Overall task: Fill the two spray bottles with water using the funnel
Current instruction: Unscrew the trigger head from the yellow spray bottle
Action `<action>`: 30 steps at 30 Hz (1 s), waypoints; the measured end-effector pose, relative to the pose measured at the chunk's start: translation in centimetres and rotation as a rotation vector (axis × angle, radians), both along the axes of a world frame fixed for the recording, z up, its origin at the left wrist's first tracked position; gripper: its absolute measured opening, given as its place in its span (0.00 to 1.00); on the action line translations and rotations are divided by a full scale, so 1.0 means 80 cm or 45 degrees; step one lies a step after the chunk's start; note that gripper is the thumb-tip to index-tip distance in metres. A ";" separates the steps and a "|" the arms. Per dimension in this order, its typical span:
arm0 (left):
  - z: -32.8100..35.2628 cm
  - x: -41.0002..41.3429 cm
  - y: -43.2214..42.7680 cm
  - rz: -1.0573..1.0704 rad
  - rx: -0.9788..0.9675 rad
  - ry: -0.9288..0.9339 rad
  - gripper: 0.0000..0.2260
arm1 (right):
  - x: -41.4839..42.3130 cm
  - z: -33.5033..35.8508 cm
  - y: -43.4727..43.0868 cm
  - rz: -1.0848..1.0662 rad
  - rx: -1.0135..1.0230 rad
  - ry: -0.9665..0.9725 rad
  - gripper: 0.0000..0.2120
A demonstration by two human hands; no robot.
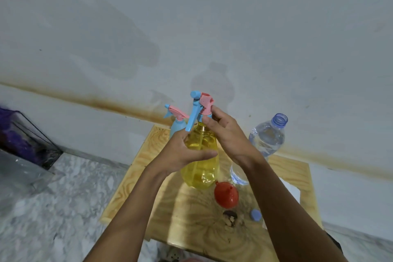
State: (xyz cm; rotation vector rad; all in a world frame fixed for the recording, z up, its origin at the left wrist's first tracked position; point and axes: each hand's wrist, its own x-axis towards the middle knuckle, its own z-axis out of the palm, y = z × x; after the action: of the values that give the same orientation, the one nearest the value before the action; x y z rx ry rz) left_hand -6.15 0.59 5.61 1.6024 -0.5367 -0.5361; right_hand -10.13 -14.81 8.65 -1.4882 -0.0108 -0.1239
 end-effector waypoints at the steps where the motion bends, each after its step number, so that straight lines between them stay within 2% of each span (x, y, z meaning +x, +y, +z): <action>1: 0.002 0.000 -0.002 0.021 -0.005 -0.003 0.20 | 0.003 -0.003 0.004 -0.104 0.077 0.009 0.17; 3: 0.004 0.000 -0.007 0.066 -0.006 -0.027 0.18 | 0.005 -0.011 0.010 -0.303 0.202 0.036 0.14; 5: 0.004 -0.001 -0.010 0.096 -0.019 -0.064 0.19 | 0.004 -0.017 0.017 -0.401 0.159 0.041 0.08; 9: 0.002 -0.003 -0.016 0.173 -0.012 -0.113 0.20 | -0.001 -0.016 0.033 -0.490 0.168 -0.005 0.08; 12: -0.003 -0.002 -0.020 0.177 0.039 -0.174 0.22 | 0.000 -0.012 0.039 -0.584 0.027 -0.044 0.08; 14: -0.006 -0.001 -0.021 0.197 0.039 -0.168 0.22 | 0.002 -0.014 0.038 -0.593 0.014 -0.023 0.05; 18: -0.011 0.000 -0.021 0.253 0.049 -0.189 0.23 | 0.002 -0.014 0.042 -0.602 0.131 0.022 0.12; 23: -0.022 -0.001 -0.023 0.271 0.069 -0.219 0.25 | 0.008 -0.017 0.046 -0.666 -0.103 0.039 0.14; 26: -0.035 0.003 -0.023 0.267 0.044 -0.187 0.24 | 0.008 -0.016 0.039 -0.637 -0.257 0.044 0.07; 28: -0.046 0.008 -0.021 0.241 0.045 -0.154 0.23 | 0.005 -0.016 0.035 -0.625 -0.245 0.037 0.04; 30: -0.055 0.009 -0.017 0.204 0.060 -0.145 0.23 | 0.004 -0.011 0.031 -0.645 -0.198 -0.017 0.07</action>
State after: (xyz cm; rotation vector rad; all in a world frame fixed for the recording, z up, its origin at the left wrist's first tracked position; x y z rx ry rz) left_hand -5.41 -0.80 1.17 1.7116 -0.4783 -0.3416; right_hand -9.84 -12.35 7.76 -1.6190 0.3548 -0.5522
